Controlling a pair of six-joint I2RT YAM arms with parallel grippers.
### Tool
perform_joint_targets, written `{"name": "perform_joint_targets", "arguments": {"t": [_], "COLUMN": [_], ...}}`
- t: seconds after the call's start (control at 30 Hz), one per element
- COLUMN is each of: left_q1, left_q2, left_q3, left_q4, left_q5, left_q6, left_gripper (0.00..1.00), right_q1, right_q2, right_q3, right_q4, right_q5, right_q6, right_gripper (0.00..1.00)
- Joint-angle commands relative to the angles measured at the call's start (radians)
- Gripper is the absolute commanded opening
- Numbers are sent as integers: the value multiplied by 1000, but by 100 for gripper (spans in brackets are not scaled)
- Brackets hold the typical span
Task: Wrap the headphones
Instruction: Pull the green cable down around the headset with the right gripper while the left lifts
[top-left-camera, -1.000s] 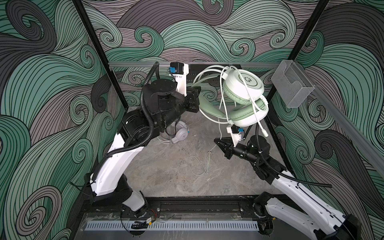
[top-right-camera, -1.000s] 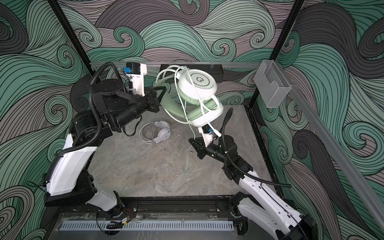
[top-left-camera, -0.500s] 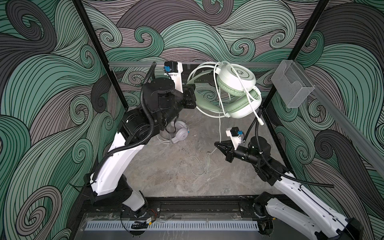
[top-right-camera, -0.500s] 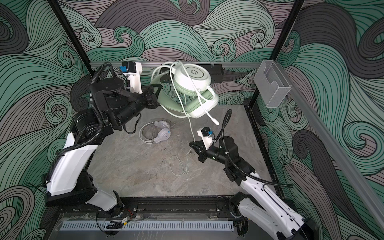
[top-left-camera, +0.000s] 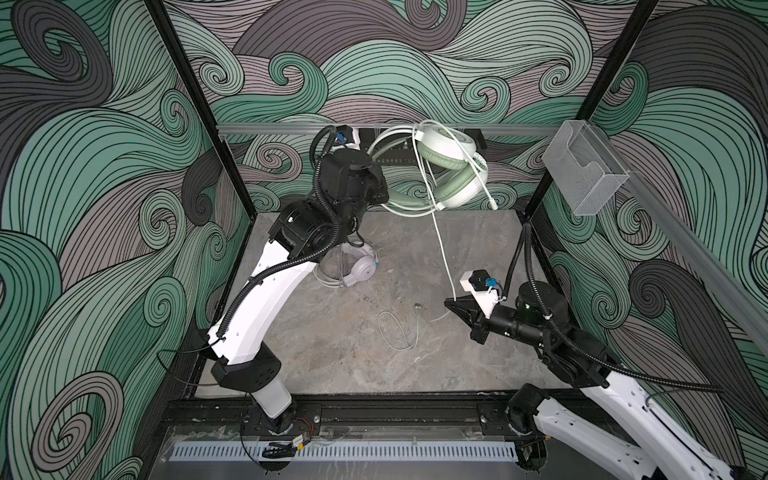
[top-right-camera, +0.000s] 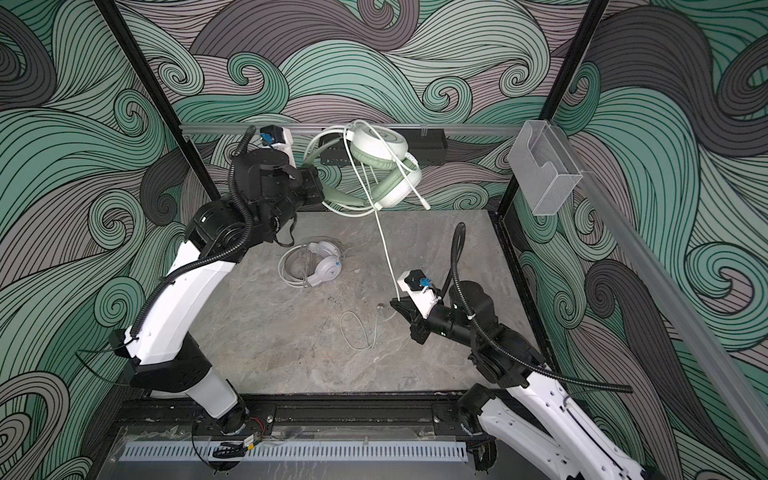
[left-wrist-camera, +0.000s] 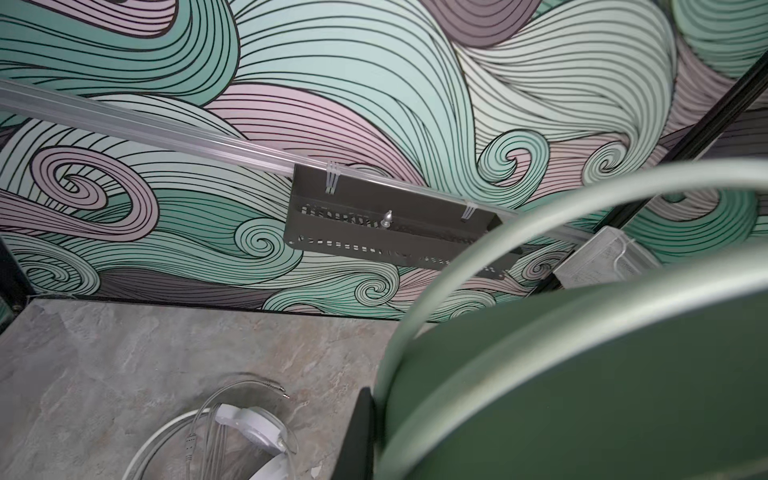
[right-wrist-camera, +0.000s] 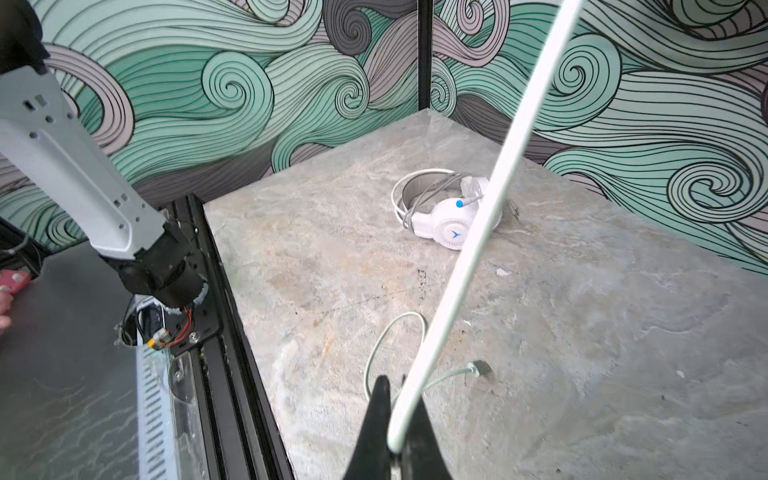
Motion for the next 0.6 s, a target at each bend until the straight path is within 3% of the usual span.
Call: {"name": "perform_joint_targets", "arguments": {"t": [0.0, 0.23, 0.4, 0.57], "left_q1": [12, -41, -128, -191], "left_q2": [12, 72, 60, 57], "left_q3": [45, -3, -117, -209], "left_q4": [92, 133, 240, 273], "left_q5": [-114, -241, -359, -433], "left_q6": [39, 293, 528, 661], "left_gripper": [0, 0, 0, 0], "right_q1": [35, 92, 92, 93], "right_q2": [0, 65, 105, 143], "right_q3": [95, 276, 336, 374], "right_q4": [-207, -417, -439, -440], "right_q5": [92, 194, 211, 200], "right_q6": [-128, -288, -288, -285], "right_gripper": [0, 0, 0, 0]}}
